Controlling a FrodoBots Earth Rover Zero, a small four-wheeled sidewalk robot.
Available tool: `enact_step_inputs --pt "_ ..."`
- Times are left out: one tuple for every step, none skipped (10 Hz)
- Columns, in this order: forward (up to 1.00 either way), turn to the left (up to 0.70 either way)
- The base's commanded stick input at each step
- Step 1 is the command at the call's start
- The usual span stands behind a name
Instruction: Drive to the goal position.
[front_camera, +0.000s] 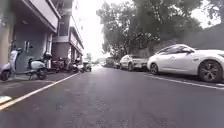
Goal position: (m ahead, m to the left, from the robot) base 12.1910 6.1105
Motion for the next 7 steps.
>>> enact_step_inputs --pt "0.70 0.00" --pt "0.70 0.00" --pt "0.69 0.00" --pt "0.69 0.00" --pt "0.69 0.00" --pt "0.68 0.00" --pt "0.68 0.00"
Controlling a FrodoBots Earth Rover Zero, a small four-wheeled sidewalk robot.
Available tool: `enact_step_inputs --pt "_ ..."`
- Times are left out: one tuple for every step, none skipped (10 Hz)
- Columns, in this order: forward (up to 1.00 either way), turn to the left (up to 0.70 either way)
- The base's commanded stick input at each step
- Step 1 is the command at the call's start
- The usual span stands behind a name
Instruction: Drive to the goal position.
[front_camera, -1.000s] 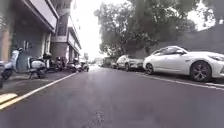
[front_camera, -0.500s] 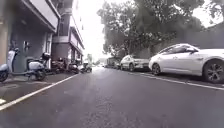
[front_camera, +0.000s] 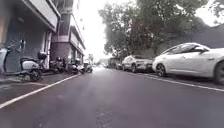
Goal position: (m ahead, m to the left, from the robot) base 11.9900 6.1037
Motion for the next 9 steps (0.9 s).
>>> enact_step_inputs --pt "0.68 0.00" --pt "0.70 0.00" --pt "0.68 0.00" --pt "0.69 0.00" --pt "0.70 0.00" --pt "0.70 0.00" --pt "0.70 0.00" --pt "0.69 0.00" --pt "0.68 0.00"
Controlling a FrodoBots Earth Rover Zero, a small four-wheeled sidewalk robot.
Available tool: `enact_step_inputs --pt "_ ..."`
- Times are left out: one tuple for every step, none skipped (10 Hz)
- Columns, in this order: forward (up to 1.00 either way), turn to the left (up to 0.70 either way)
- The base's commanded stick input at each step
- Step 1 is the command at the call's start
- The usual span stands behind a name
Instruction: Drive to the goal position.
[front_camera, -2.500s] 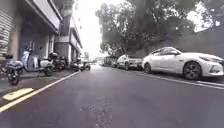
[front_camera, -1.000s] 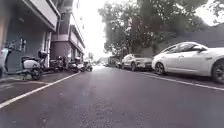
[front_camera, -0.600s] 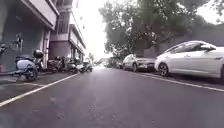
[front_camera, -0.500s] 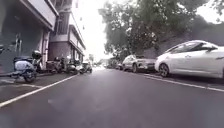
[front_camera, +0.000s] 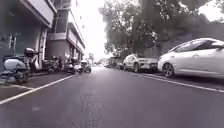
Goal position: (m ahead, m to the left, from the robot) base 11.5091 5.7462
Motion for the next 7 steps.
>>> enact_step_inputs --pt "0.68 0.00" --pt "0.68 0.00" --pt "0.68 0.00" --pt "0.68 0.00" --pt "0.70 0.00" --pt "0.69 0.00" --pt "0.68 0.00"
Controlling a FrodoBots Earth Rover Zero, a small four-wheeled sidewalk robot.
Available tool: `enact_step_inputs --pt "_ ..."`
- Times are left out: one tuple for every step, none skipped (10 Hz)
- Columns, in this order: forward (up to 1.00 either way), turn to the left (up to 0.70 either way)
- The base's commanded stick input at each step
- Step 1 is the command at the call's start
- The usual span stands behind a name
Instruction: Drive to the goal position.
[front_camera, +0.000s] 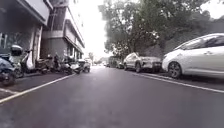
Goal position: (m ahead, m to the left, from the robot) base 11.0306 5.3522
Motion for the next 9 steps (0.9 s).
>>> enact_step_inputs --pt "0.70 0.00" --pt "0.68 0.00" --pt "0.68 0.00" --pt "0.69 0.00" --pt "0.70 0.00" --pt "0.70 0.00" --pt "0.69 0.00" --pt "0.70 0.00" --pt "0.69 0.00"
